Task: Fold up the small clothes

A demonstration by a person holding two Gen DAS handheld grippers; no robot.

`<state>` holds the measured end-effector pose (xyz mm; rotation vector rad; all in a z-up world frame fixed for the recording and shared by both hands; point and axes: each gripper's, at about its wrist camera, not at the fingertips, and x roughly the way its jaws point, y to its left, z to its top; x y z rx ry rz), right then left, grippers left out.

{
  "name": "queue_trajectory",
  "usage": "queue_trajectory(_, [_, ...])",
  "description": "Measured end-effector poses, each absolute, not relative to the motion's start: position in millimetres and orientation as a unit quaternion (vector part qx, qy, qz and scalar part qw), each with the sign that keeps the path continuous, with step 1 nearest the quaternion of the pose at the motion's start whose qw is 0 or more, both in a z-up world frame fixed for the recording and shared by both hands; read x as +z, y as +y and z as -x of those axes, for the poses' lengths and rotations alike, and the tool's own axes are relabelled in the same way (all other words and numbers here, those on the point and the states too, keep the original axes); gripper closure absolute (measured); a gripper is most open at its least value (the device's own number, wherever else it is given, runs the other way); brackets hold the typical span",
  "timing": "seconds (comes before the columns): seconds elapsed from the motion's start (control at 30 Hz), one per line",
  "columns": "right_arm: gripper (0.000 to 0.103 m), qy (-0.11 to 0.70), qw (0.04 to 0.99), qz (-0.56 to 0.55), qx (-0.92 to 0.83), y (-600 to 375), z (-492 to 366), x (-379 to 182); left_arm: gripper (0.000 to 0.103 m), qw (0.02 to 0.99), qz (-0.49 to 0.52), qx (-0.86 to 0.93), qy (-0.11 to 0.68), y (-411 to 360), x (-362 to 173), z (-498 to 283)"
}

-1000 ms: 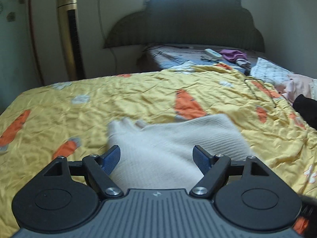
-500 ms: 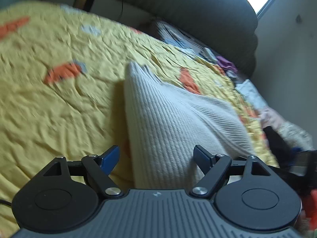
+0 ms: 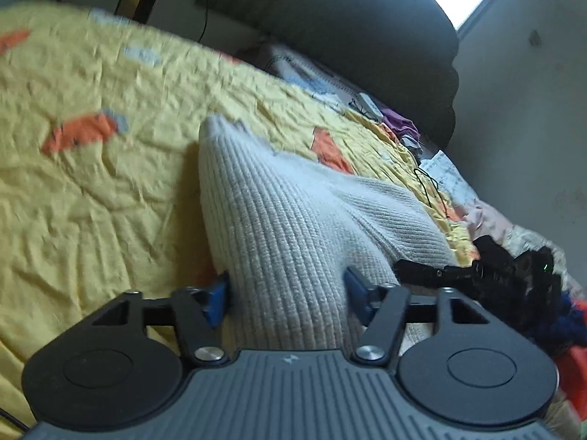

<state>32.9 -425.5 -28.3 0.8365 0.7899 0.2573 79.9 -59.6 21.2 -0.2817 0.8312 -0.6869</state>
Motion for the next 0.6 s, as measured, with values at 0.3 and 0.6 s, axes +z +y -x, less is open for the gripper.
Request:
queue_trajectory(0.3, [0.038,0.310,0.863,-0.374,0.139,-405,-35,8,0.086,0.910,0.057,-0.293,0.286,-48,72,-76])
queue_trajectory(0.6, [0.027,0.345,0.883,-0.314,0.047,-393,-37,2,0.065,0.890,0.032,-0.278,0.359,-37,59,-62])
